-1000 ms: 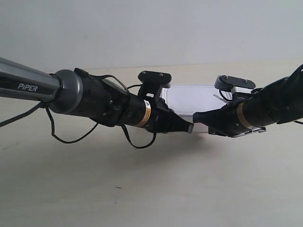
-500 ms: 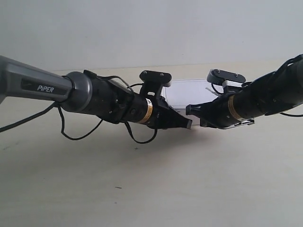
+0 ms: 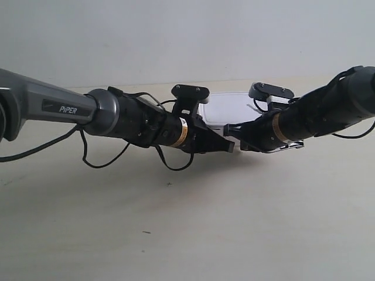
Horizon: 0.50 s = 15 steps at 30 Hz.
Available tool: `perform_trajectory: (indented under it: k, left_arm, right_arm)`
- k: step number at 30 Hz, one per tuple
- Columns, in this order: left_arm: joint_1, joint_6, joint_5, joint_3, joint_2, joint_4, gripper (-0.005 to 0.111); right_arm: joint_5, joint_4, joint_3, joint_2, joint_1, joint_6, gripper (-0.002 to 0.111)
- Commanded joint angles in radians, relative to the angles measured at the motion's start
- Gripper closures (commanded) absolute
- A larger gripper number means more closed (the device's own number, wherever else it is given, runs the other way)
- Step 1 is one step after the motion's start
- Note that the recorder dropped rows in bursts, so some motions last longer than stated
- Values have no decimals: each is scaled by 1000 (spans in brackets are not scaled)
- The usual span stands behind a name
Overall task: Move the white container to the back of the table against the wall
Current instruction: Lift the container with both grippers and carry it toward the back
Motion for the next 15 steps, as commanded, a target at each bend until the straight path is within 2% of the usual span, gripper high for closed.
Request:
perform_trajectory:
  k: [1,15]
  left_arm:
    - [1,4,2,-34,10,15,107]
    - [21,4,4,-127,69,48,107]
  right_arm:
    - [1,-4,-44,19,1,-8,108]
    - [10,-4,-137,76,1,-1,108]
